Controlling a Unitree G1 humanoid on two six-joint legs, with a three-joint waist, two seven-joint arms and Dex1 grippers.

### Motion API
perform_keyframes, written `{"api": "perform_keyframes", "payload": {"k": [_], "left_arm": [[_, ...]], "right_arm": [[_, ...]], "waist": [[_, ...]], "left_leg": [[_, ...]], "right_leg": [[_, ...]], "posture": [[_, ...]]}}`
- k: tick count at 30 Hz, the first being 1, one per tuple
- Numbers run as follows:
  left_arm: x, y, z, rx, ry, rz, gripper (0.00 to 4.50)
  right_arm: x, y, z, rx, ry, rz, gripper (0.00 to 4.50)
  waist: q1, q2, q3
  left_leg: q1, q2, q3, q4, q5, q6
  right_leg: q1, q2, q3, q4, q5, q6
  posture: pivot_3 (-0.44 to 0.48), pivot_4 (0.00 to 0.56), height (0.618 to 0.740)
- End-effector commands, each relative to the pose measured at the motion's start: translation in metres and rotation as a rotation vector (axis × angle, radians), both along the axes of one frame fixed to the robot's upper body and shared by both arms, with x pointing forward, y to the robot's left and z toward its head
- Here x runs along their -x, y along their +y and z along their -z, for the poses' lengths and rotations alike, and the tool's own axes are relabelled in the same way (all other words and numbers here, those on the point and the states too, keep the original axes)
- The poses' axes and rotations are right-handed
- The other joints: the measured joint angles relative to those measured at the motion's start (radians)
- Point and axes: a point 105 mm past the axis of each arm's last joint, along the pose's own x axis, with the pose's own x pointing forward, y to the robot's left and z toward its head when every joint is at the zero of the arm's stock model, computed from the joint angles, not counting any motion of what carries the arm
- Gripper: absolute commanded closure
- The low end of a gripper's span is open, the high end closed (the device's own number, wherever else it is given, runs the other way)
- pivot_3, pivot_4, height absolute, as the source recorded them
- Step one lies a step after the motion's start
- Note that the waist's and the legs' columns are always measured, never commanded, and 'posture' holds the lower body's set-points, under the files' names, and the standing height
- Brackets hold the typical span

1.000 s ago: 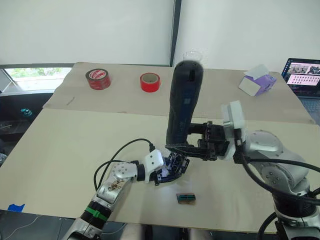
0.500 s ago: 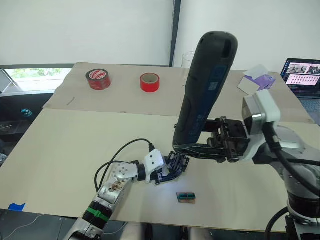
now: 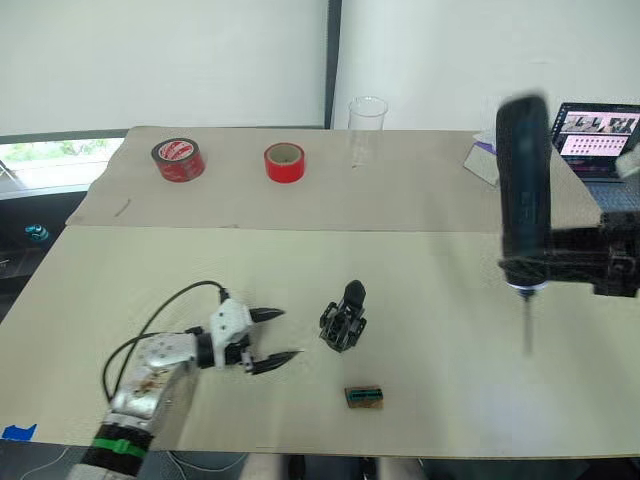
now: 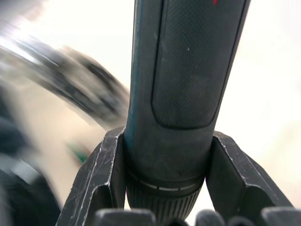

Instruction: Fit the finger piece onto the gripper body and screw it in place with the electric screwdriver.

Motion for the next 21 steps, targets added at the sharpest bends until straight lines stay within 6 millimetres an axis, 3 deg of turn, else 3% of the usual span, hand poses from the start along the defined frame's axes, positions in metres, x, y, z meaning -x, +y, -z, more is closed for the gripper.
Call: {"api": "perform_keyframes", "payload": {"k": [1, 4, 9, 12, 18, 19, 21], "left_arm": [[0.008, 0.019, -0.036, 0.015, -0.088, 0.092, 0.04], [0.007, 0.032, -0.046, -0.002, -0.066, 0.103, 0.04], [-0.004, 0.046, -0.064, -0.05, -0.075, 0.102, 0.04], [-0.006, 0.051, -0.076, -0.061, -0.088, 0.09, 0.04], [0.004, 0.044, -0.078, -0.026, -0.067, 0.103, 0.04], [0.004, 0.042, -0.08, -0.016, -0.087, 0.101, 0.0], [0.001, 0.037, -0.086, 0.015, -0.115, 0.084, 0.0]], "right_arm": [[0.001, -0.047, 0.029, 0.246, 0.147, 0.149, 2.57], [0.003, -0.058, 0.052, 0.281, 0.235, 0.158, 2.57], [-0.011, -0.065, 0.089, 0.267, 0.309, 0.198, 2.57], [-0.021, -0.069, 0.099, 0.306, 0.302, 0.194, 2.57], [-0.03, -0.072, 0.113, 0.349, 0.322, 0.179, 2.57], [-0.03, -0.073, 0.115, 0.355, 0.327, 0.172, 1.52], [-0.03, -0.074, 0.117, 0.359, 0.327, 0.159, 0.86]], "waist": [[0.004, 0.001, 0.001], [0.004, 0.006, 0.001], [-0.005, 0.007, 0.005], [-0.003, 0.008, 0.007], [-0.003, 0.009, 0.007], [-0.001, 0.009, 0.007], [0.003, 0.009, 0.007]], "left_leg": [[-0.001, -0.001, 0.0, 0.0, 0.0, 0.0], [-0.005, -0.001, 0.001, 0.0, -0.001, -0.006], [-0.007, -0.002, 0.003, -0.001, 0.008, -0.012], [-0.007, -0.001, 0.004, -0.001, 0.009, -0.013], [-0.007, -0.001, 0.005, -0.001, 0.01, -0.014], [-0.007, -0.001, 0.005, -0.001, 0.01, -0.014], [-0.007, -0.001, 0.005, 0.0, 0.011, -0.014]], "right_leg": [[-0.005, -0.001, 0.0, 0.0, 0.0, 0.0], [-0.009, 0.0, 0.0, 0.0, 0.0, 0.001], [-0.009, 0.005, 0.001, 0.002, 0.001, 0.002], [-0.009, 0.007, 0.0, 0.003, 0.001, 0.002], [-0.009, 0.009, 0.001, 0.003, 0.002, 0.002], [-0.009, 0.009, 0.001, 0.003, 0.002, 0.002], [-0.008, 0.01, 0.001, 0.003, 0.002, 0.002]], "posture": [[0.0, 0.15, 0.74], [0.0, 0.15, 0.74], [0.0, 0.15, 0.74], [0.0, 0.15, 0.74], [0.0, 0.15, 0.74], [0.0, 0.15, 0.74], [0.0, 0.15, 0.74]]}}
